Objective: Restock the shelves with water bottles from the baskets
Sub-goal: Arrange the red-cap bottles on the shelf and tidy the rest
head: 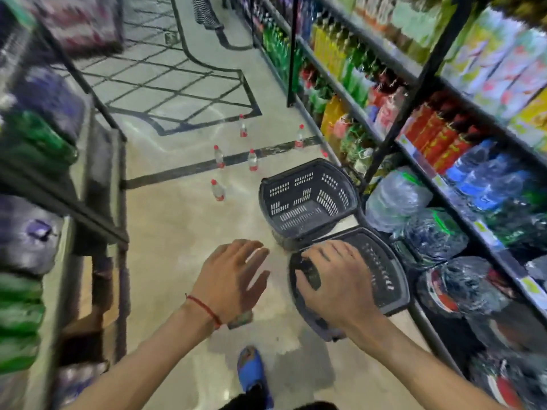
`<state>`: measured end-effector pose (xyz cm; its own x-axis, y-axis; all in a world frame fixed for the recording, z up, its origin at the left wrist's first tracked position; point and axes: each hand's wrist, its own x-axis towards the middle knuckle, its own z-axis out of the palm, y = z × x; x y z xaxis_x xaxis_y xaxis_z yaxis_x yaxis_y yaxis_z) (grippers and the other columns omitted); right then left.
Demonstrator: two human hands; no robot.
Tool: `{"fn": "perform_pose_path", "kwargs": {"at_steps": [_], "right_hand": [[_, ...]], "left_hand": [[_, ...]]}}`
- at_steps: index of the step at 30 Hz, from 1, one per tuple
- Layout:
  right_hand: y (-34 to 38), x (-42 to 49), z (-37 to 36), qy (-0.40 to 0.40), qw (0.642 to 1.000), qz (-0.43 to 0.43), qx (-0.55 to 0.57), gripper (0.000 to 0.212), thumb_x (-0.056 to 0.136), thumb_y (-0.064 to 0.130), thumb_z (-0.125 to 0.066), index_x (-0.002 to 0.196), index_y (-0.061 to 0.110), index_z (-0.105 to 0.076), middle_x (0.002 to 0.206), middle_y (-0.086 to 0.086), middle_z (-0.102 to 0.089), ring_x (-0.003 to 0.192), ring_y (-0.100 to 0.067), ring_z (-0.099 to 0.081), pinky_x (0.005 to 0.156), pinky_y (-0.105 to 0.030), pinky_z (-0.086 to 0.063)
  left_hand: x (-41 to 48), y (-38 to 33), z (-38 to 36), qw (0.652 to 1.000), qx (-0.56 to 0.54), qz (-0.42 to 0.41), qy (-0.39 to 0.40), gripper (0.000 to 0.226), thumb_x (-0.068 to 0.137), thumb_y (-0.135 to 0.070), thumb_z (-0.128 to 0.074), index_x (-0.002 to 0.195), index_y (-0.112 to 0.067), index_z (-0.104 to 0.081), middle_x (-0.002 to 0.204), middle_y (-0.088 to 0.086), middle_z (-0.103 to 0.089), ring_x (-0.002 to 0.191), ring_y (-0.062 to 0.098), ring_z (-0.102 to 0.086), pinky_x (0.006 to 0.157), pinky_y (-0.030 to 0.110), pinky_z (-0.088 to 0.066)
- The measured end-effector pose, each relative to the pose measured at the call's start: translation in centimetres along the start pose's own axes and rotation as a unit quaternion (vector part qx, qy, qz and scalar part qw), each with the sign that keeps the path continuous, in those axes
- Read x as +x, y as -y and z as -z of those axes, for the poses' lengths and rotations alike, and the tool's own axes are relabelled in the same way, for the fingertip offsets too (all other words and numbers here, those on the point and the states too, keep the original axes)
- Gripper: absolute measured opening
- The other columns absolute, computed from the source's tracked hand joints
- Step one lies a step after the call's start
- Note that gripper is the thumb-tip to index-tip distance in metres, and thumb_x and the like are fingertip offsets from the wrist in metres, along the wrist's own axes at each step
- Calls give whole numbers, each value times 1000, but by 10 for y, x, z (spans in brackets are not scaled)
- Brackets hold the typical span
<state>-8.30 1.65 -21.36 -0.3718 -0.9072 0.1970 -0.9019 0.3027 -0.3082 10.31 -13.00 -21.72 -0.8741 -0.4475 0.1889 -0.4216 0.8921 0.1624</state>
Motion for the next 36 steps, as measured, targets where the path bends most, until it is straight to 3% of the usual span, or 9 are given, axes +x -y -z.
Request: {"fn": "perform_pose_path", "kwargs": {"at_steps": [11, 17, 26, 32, 36], "right_hand": [[71, 204, -76, 1, 1000, -5, 7, 37, 86, 43, -60, 105, 17, -77, 103, 3, -72, 103, -21, -64, 98, -40, -50], [73, 342, -136, 7, 1000, -5, -6, 31, 82, 39, -65, 101, 17, -78, 101, 0, -73, 99, -26, -67, 92, -41, -55], [76, 533, -194, 56, 997, 52, -5, 32, 86, 38, -60, 103, 16, -76, 103, -1, -72, 101, -28, -65, 94, -44, -52], [98, 608, -225, 25, 998, 57, 17, 31, 81, 36, -67, 100, 13, -77, 99, -3, -72, 96, -29, -65, 86, -42, -51], [115, 638, -253, 26, 1000, 15, 6, 29, 80, 34, -69, 99, 14, -77, 98, -2, -73, 95, -29, -65, 88, -40, -46]], "left_hand": [[71, 220, 5, 998, 9, 56, 1, 36, 89, -37, -66, 117, -16, -71, 119, 2, -69, 103, 28, -64, 75, 38, -52], [144, 326, -7, 990, 58, 108, 71, 41, 91, -47, -55, 122, -22, -69, 120, -1, -68, 105, 24, -62, 80, 38, -56], [255, 449, -6, 975, 19, 203, 83, 41, 93, -46, -61, 126, -23, -65, 123, -3, -66, 111, 22, -61, 86, 39, -56], [295, 520, -19, 975, -27, 206, 78, 46, 91, -46, -49, 120, -18, -70, 118, 0, -69, 107, 25, -65, 79, 39, -56], [323, 570, -33, 975, -48, 192, 100, 49, 91, -47, -46, 121, -18, -71, 119, 1, -70, 106, 26, -67, 78, 41, -57]]}}
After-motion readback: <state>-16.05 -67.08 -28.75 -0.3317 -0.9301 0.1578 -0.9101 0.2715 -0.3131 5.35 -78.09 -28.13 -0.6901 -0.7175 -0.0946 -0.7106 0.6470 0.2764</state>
